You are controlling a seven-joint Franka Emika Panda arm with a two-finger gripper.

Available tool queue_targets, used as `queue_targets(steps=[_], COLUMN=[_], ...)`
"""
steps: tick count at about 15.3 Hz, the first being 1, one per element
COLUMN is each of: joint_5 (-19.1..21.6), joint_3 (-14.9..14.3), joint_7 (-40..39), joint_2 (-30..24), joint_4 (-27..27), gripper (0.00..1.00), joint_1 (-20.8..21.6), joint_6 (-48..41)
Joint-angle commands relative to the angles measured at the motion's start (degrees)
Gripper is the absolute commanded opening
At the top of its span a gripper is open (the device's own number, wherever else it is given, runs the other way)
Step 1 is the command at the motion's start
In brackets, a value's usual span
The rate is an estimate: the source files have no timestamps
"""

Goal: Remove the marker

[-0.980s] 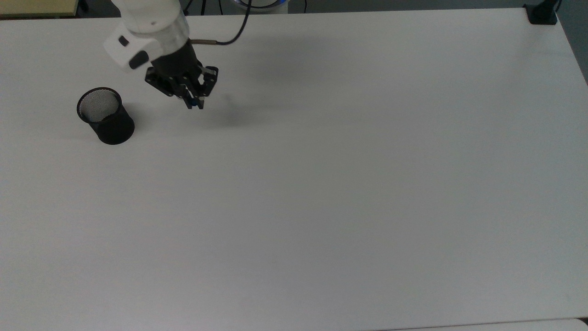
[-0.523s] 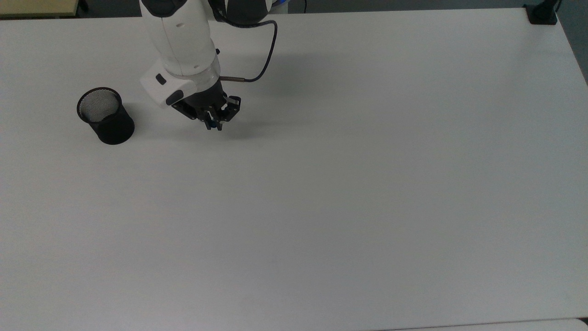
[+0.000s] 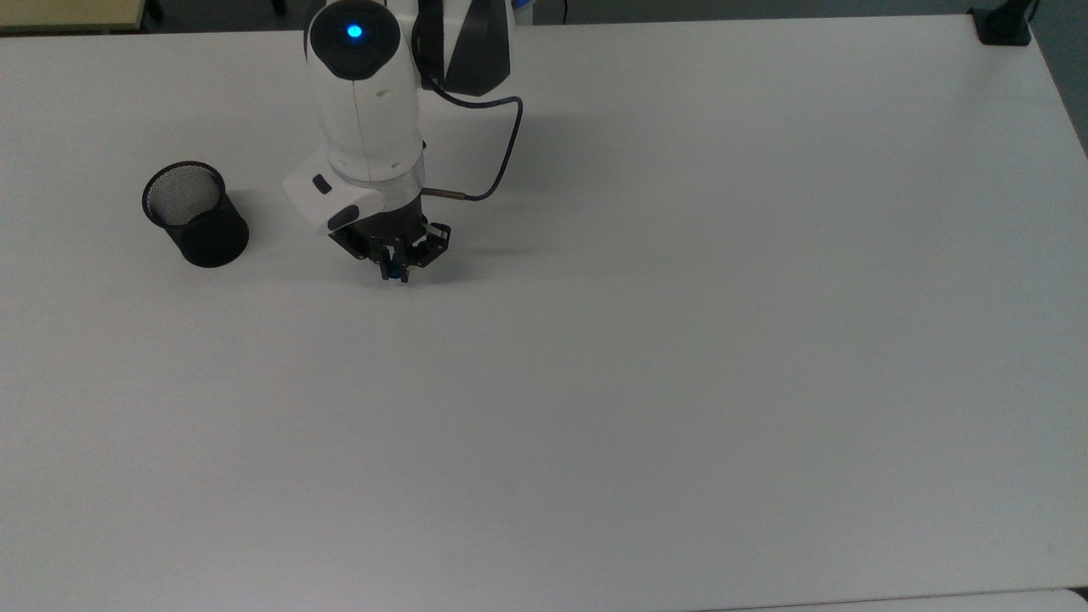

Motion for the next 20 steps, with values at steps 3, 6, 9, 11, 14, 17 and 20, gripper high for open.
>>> queue_targets(steps=[3, 6, 9, 11, 14, 17, 20], joint_5=[-1.58, -1.41, -0.88, -0.79, -0.53, 1.22, 2.19], joint_3=[-0.02, -0.02, -0.02, -0.02, -0.02, -0.02, -0.02], joint_7=[2.01, 2.10, 2.27, 2.36, 2.45, 2.36, 2.19], joint_2=[0.54, -0.33, -2.44, -4.54, -7.45, -11.05, -15.00], joint_4=[-0.91, -0.56, -0.21, -0.21, 4.00, 8.66, 11.30], gripper=[0.45, 0.80, 0.90, 0.94, 1.00, 1.00, 1.00], joint_1=[0.51, 0.33, 0.24, -0.02, -0.11, -0.20, -0.37], joint_6=[2.21, 1.60, 1.42, 0.11, -9.27, -18.60, -26.50])
